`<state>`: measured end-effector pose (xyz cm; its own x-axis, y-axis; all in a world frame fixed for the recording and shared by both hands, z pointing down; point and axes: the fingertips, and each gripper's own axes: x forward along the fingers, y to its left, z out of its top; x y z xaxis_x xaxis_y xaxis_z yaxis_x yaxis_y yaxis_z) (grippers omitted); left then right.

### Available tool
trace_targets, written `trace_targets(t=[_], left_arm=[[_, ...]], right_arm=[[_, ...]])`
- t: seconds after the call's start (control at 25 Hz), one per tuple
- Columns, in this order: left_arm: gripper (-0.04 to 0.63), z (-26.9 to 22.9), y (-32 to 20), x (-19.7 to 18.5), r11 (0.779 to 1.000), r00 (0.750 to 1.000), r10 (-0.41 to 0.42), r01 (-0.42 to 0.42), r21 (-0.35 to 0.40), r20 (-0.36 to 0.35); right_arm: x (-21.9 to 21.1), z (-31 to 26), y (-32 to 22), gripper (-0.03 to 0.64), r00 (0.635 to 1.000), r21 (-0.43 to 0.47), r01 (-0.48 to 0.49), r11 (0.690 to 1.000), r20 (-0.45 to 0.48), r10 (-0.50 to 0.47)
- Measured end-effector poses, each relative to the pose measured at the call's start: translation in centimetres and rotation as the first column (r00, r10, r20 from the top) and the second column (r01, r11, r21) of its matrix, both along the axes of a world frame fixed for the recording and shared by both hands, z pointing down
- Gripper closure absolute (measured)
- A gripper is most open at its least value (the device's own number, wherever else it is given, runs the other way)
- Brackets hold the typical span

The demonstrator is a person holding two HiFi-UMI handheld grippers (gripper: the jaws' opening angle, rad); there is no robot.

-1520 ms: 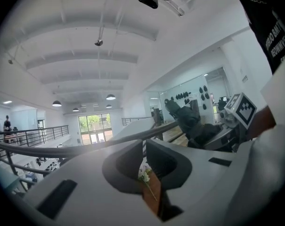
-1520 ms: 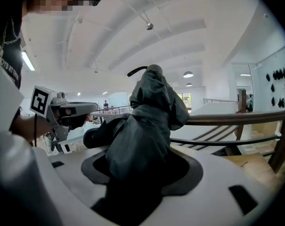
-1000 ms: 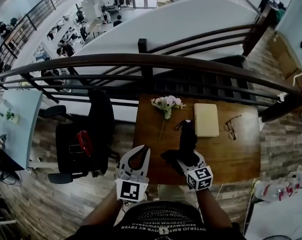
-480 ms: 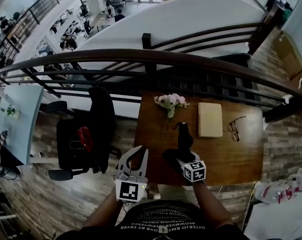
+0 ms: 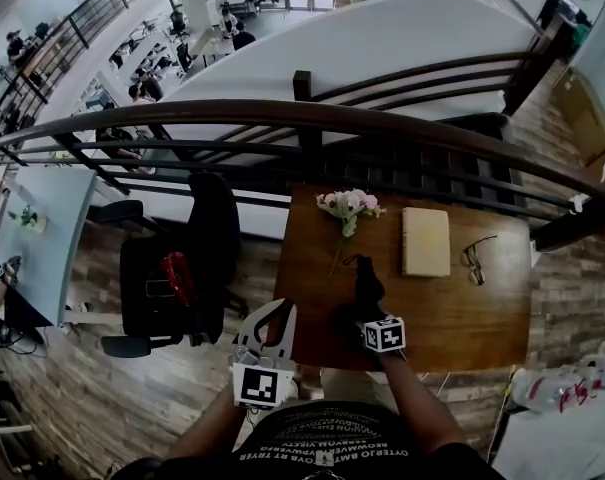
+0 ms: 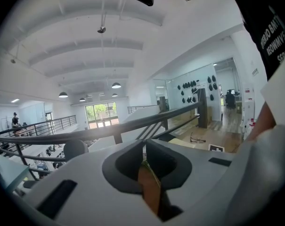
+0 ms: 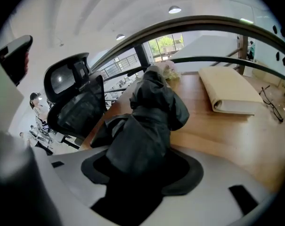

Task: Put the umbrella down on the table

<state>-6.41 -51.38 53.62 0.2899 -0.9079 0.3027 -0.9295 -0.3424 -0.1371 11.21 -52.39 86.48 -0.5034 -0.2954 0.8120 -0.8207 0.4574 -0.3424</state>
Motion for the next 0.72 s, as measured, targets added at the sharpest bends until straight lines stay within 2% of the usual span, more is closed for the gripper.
trace_targets(t=[0.24, 0.32, 0.44, 0.56, 0.72], left_arm=[[0.551, -0.9, 2.3, -0.8, 1.000, 1.000, -0.011, 0.011, 0.004, 0.015], [0.551, -1.6, 3.3, -1.2, 1.000, 1.000, -0.014, 0.014, 0.018, 0.021], [0.551, -3.1, 4.8, -2.1, 0.999, 1.000, -0.023, 0.022, 0.042, 0.021], [0.551, -3.9, 6.6, -3.3, 0.999, 0.998, -0.020, 0.017, 0.049, 0.062], [0.551, -5.3, 8.9, -4.9, 0.995, 0.997, -0.065, 0.062, 0.076, 0.035]], right_arm=[[0.2, 3.1, 2.4, 0.327, 0.996, -0.103, 0.034, 0.994, -0.083, -0.042], [0.0, 3.6, 3.2, 0.286, 0.991, -0.105, 0.073, 0.992, -0.108, -0.084], [0.1, 2.5, 3.5, 0.235, 0.984, -0.056, 0.093, 0.994, -0.150, -0.101], [0.7, -0.3, 3.4, 0.232, 0.986, 0.018, 0.059, 0.998, -0.156, -0.055], [0.9, -5.7, 3.4, 0.234, 0.992, 0.179, 0.040, 0.983, -0.122, -0.018]])
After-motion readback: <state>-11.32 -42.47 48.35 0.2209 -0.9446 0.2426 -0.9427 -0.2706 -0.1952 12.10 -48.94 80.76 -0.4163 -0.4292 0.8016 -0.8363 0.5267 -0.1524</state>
